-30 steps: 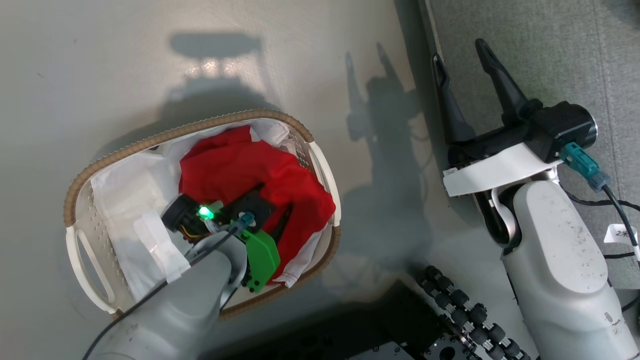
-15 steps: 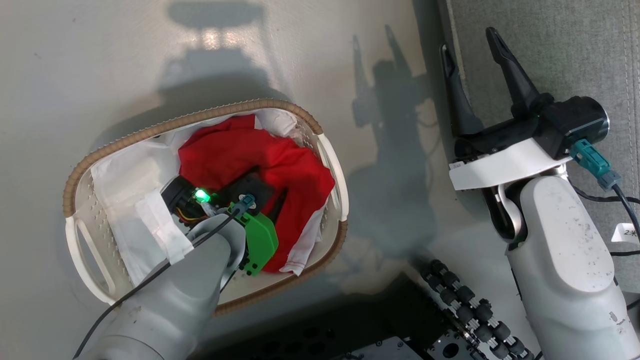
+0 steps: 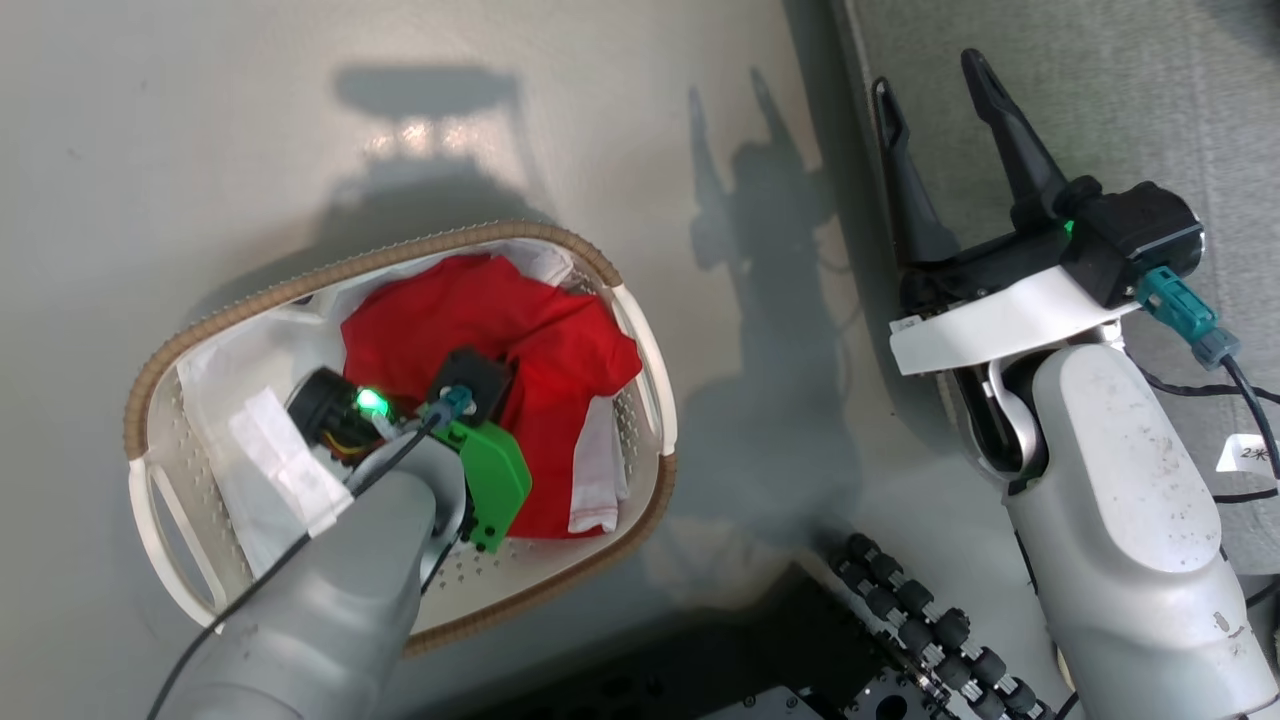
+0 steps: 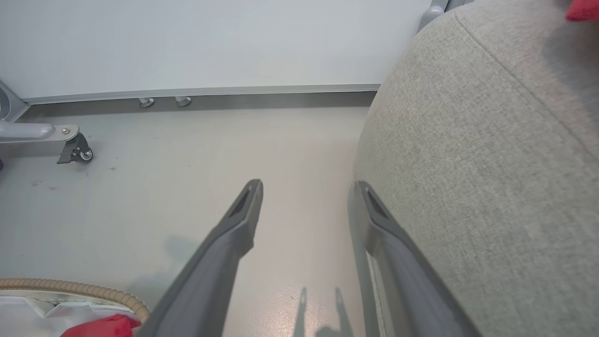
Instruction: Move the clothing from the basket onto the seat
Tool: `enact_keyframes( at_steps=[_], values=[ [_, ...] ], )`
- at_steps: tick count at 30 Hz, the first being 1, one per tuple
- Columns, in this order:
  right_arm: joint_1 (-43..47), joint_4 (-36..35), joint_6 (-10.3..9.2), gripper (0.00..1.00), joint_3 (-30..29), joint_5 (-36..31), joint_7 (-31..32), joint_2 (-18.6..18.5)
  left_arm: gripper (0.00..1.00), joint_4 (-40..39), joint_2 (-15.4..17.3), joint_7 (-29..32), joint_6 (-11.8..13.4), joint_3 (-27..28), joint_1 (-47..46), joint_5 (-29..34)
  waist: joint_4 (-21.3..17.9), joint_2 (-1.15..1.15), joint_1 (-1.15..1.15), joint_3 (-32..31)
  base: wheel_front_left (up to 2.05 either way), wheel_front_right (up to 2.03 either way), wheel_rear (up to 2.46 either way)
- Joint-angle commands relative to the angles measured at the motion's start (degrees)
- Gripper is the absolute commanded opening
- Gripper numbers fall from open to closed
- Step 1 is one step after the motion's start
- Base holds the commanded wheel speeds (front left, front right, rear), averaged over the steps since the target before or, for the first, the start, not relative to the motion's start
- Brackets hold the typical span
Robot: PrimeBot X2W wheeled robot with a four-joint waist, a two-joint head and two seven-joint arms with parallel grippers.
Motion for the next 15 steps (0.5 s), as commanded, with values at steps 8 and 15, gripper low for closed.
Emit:
enact_keyframes(
  at_steps=[8, 15],
  values=[
    [2.42, 2.49, -0.08, 1.00, -0.29, -0.56, -0.11, -0.15, 0.00, -3.93, 0.29, -0.03, -0.18, 2.53, 5.70, -0.08, 0.61, 0.00, 0.00, -10.18, 0.00, 0.00, 0.00],
    [5.18, 4.36, -0.08, 1.00, -1.02, -1.11, -0.11, -0.48, 0.00, -10.16, 0.04, -0.04, -0.11, 6.06, 10.34, 0.86, 4.26, 0.00, 0.00, -18.15, 0.00, 0.00, 0.00]
  ],
)
